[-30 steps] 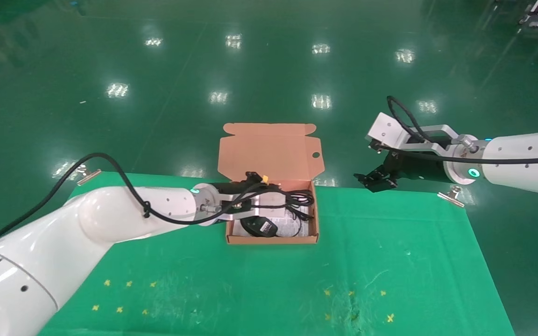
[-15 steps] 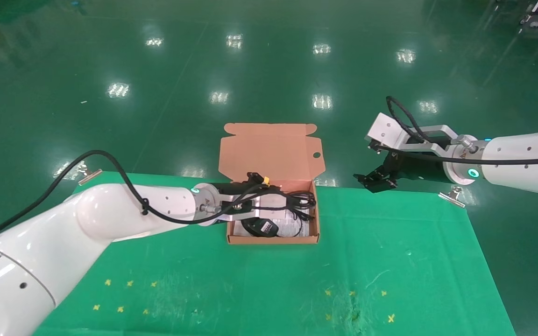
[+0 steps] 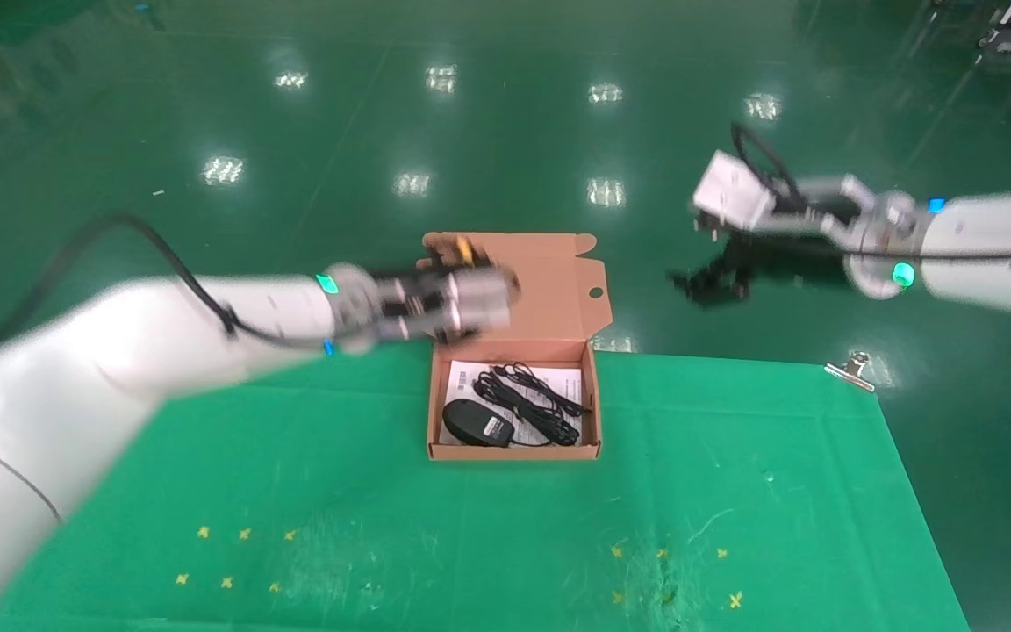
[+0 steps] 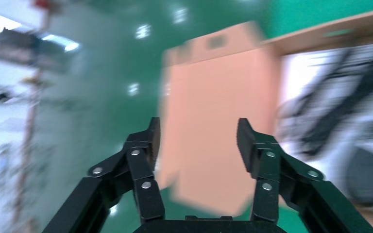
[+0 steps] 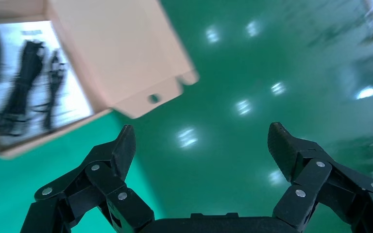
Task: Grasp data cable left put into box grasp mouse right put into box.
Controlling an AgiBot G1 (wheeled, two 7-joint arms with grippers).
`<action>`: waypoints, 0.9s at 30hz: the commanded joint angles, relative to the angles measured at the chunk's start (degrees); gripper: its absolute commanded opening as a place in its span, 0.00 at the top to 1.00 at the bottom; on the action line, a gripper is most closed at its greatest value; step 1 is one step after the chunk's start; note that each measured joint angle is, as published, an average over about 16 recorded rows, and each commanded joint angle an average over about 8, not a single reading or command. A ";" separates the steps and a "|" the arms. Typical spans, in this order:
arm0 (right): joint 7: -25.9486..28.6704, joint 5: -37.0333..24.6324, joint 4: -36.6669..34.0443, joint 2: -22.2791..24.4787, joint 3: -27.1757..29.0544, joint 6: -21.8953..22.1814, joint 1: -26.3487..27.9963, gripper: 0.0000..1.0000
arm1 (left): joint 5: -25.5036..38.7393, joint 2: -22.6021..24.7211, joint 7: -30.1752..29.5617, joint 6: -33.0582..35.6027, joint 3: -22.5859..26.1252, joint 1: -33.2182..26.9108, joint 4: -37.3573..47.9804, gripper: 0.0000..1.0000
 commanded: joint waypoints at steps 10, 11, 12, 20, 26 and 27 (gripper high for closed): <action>-1.79 0.43 3.83 1.50 0.74 -3.12 0.90 0.00 | -1.97 -2.45 -3.15 -0.51 -3.02 -1.63 -0.48 0.00; -1.93 1.36 4.09 1.77 1.28 -3.66 0.33 0.00 | -2.75 -3.07 -3.49 0.39 -3.64 -1.12 -1.09 0.00; -2.09 2.40 4.39 2.07 1.88 -4.27 -0.31 0.00 | -3.59 -3.73 -3.86 1.37 -4.31 -0.57 -1.75 0.00; -3.37 10.81 6.87 4.53 6.76 -9.19 -5.48 0.00 | -10.43 -9.15 -6.83 9.34 -9.72 3.90 -7.12 0.00; -4.32 17.07 8.71 6.36 10.40 -12.86 -9.33 0.00 | -15.51 -13.17 -9.04 15.27 -13.75 7.23 -11.12 0.00; -4.47 18.11 9.01 6.66 11.00 -13.46 -9.97 0.00 | -16.36 -13.84 -9.41 16.25 -14.42 7.78 -11.78 0.00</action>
